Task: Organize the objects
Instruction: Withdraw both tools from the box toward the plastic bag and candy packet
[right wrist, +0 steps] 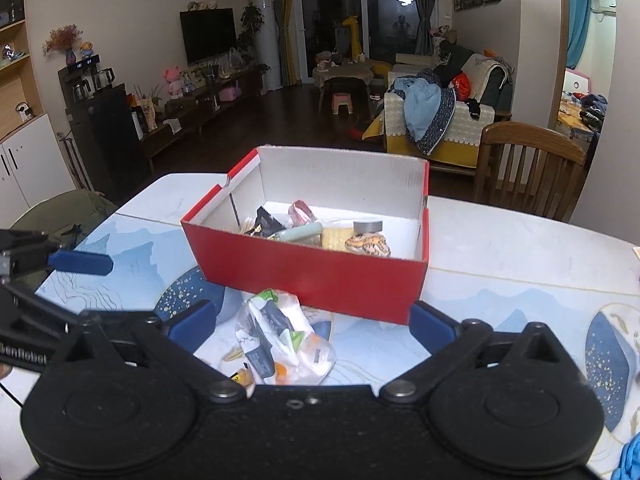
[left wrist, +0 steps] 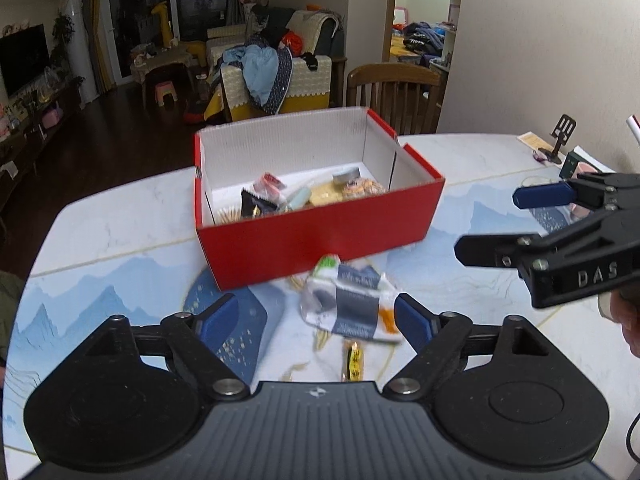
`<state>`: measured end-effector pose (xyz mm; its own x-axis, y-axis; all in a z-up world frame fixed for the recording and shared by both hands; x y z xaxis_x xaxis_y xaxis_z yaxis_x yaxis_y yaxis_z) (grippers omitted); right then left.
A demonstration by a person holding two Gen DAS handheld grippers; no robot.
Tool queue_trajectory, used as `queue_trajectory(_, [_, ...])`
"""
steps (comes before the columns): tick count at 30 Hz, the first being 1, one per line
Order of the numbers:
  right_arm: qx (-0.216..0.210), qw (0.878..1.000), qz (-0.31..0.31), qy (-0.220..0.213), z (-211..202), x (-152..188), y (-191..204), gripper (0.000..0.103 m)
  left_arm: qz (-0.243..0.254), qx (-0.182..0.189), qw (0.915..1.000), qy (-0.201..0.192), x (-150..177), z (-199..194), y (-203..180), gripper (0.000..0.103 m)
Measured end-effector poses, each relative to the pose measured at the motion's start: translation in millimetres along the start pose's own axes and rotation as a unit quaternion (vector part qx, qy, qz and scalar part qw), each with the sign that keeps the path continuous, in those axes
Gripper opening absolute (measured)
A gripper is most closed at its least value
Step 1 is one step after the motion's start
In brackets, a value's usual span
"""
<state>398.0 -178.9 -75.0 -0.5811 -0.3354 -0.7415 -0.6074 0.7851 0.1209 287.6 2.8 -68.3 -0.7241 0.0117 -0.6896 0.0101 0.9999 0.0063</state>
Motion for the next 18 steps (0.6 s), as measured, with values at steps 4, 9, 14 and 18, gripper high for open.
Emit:
queue_trajectory(4, [0.000, 1.000, 0.003, 0.012, 8, 12, 1, 0.103, -0.009, 0.006, 0.9999, 0.013, 18, 7, -3, 0.090])
queue_trajectory(9, [-0.003, 1.000, 0.012, 0.028, 22, 20, -1, 0.103, -0.014, 0.008, 0.9996, 0.023, 37, 17, -8, 0.098])
queue_trajectory(14, [0.000, 0.999, 0.007, 0.045, 36, 27, 1, 0.103, -0.014, 0.010, 0.9993, 0.033, 54, 30, -12, 0.103])
queue_trajectory(18, [-0.001, 0.998, -0.001, 0.062, 50, 33, 6, 0.103, -0.019, 0.009, 0.9986, 0.049, 67, 45, -13, 0.103])
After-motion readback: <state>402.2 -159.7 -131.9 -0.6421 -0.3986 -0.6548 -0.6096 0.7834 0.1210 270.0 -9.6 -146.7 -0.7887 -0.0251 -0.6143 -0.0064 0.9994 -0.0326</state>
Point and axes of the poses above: each gripper's, at about its wrist camera, not at the fingertips, and z roughly the way its jaws point, y to its left, x to its underside, the point moved 7 cm from there along z, roughly the way its jaws point, and after that the axes turned 2 degrees about -x, right-handed, at the moved point
